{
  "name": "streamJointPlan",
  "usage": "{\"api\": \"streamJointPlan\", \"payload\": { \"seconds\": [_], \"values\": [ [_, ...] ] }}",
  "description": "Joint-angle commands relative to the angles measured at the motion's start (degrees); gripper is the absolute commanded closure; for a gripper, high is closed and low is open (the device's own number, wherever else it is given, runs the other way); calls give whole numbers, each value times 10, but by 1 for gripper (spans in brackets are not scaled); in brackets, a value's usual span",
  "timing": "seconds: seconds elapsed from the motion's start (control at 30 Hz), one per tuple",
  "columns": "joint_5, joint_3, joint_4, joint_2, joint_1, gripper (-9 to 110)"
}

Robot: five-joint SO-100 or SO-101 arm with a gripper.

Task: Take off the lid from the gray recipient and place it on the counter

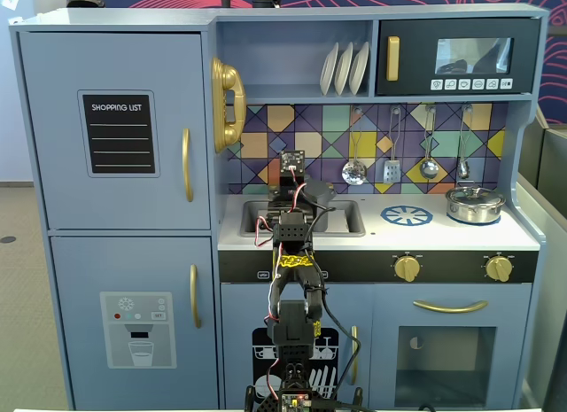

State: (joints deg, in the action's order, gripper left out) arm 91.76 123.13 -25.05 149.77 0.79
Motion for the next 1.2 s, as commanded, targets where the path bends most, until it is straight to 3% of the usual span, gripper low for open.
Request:
{"api": "streamJointPlan", "payload": {
  "seconds": [0.0,0.47,0.7,1.17],
  "values": [
    [9,-52,24,-17,-13,101],
    [4,-75,117,-117,-31,83],
    [10,-98,192,-202,-38,83],
    [-1,-163,205,-285,-46,85]
  ]
}}
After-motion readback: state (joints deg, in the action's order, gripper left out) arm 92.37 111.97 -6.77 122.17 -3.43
